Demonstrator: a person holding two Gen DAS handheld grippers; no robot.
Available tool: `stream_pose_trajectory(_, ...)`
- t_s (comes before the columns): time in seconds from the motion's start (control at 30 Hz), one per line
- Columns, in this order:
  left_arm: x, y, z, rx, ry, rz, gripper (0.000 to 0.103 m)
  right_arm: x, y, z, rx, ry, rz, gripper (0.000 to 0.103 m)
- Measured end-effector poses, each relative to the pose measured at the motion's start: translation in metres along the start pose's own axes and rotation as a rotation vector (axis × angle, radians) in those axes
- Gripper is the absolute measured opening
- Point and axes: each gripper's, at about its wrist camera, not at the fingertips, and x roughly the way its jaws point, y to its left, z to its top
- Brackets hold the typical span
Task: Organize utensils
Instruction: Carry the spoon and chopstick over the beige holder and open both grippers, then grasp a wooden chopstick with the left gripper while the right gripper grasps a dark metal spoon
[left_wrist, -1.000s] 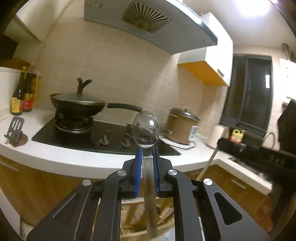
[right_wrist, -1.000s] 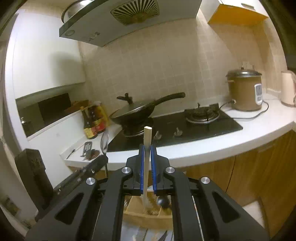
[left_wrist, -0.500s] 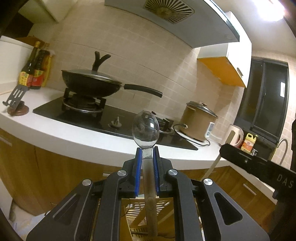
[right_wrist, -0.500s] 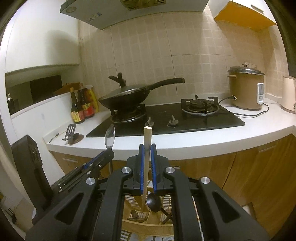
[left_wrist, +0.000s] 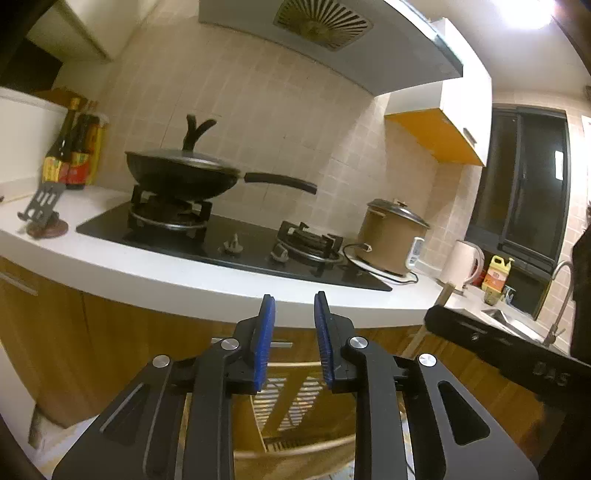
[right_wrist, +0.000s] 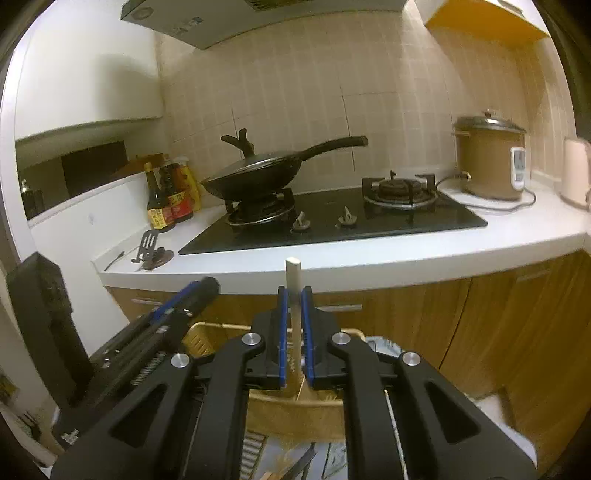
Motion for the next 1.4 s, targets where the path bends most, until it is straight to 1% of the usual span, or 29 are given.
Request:
stream_pose_trajectory(0.1,-0.021,-0.003,0.002,0.007,-0.003,0.005,0.029,-0.011,-0.003,-0.003,0.025,0.012,0.017,0.008)
stream_pose_trajectory(0.23,-0.052,-0.009,0.002,0.02,0.004,0.029,0.034,-0.027,-0.003,-0.009,0.042,0.024,0.018,0.019)
stream_pose_trajectory(0.4,-0.084,-0.013,-0.002,0.025,0.017,0.057,0.038,-0.051,0.0,-0.02,0.056,0.022,0.021,0.027)
stream_pose_trajectory(0.5,-0.102,-0.017,-0.007,0.035,0.02,0.066,0.039,-0.064,0.004,-0.026,0.061,0.018,0.021,0.04)
stream_pose_trajectory(0.53,-0.109,-0.018,-0.009,0.039,0.021,0.067,0.039,-0.07,0.005,-0.029,0.061,0.014,0.017,0.048)
stream_pose_trajectory(0.63,-0.122,-0.021,-0.011,0.05,0.02,0.073,0.04,-0.081,0.008,-0.036,0.057,0.009,0.017,0.049)
stream_pose_trajectory(0.8,-0.138,-0.023,-0.014,0.061,0.024,0.081,0.04,-0.094,0.011,-0.049,0.064,0.03,0.012,0.049)
stream_pose_trajectory(0.9,-0.143,-0.02,-0.017,0.056,0.049,0.076,0.041,-0.094,0.011,-0.059,0.068,0.083,-0.004,0.049)
stream_pose_trajectory(0.97,-0.146,-0.012,-0.02,0.035,0.088,0.065,0.041,-0.092,0.01,-0.066,0.076,0.123,-0.01,0.049)
stream_pose_trajectory(1.1,-0.144,0.005,-0.03,-0.006,0.179,0.034,0.041,-0.084,0.005,-0.084,0.106,0.212,0.013,0.049)
stream_pose_trajectory(1.2,-0.139,0.013,-0.042,-0.007,0.283,0.008,0.041,-0.074,0.006,-0.1,0.1,0.285,0.008,0.049)
stream_pose_trajectory(1.27,-0.134,0.015,-0.057,0.012,0.378,-0.008,0.041,-0.065,0.009,-0.114,0.098,0.346,0.014,0.049)
stream_pose_trajectory(1.4,-0.128,0.016,-0.089,0.034,0.532,-0.044,0.041,-0.043,0.013,-0.138,0.109,0.474,0.033,0.049)
